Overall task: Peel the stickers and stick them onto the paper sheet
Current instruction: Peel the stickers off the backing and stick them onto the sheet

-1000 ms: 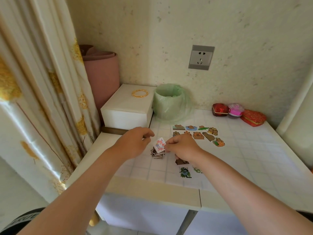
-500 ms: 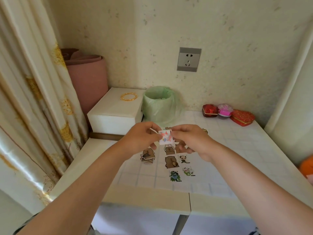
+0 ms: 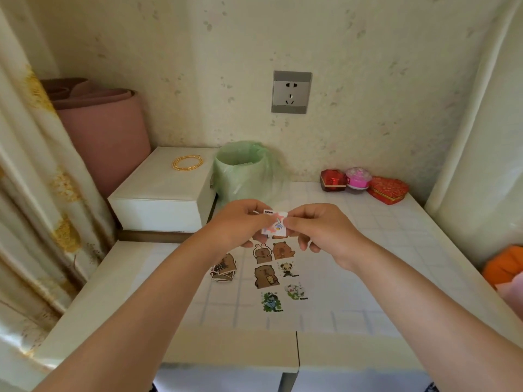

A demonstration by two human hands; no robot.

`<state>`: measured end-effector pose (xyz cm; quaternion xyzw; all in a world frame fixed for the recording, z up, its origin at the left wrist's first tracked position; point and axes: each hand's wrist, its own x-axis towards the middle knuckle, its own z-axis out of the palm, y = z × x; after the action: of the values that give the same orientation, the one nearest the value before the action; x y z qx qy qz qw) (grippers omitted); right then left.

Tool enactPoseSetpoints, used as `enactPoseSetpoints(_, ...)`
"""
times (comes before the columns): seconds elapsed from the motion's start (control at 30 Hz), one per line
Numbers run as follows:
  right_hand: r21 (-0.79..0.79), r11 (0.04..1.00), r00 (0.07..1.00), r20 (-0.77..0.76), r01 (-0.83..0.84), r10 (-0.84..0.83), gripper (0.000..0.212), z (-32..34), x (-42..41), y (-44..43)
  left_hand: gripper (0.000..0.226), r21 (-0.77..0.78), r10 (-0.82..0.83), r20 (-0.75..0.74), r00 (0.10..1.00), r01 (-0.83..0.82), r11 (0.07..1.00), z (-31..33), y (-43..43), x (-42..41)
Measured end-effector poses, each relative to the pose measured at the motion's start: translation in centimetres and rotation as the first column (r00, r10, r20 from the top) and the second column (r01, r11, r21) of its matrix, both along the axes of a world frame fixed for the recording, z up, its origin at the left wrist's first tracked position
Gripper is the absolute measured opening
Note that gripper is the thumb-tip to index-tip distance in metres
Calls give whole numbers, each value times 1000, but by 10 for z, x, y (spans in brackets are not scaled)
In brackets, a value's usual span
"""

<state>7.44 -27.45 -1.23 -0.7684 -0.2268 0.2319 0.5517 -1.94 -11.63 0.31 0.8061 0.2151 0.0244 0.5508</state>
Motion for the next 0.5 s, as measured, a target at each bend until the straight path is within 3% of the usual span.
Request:
enactPoseSetpoints(0.13,27,999,1000,8,20,-20,5,-1,1,-3,8,37,33,73,997,-35,999,-3,-6,8)
enactPoseSetpoints(0.33,6,1000,999,46,22,-22,10,-4,3,-6,8,63,25,44,999,-28,998,-7,-9,9)
enactPoseSetpoints(0.4,-14,1000,991,131,19,-17,9,-8,4,-5,9,70,26,27,999,-28,997,-9,-11,9)
enactPoseSetpoints(0.5,-57,997,924,381,46,-20,11,-15,6,-5,9,77,44,18,999,-45,996,-11,-14,10)
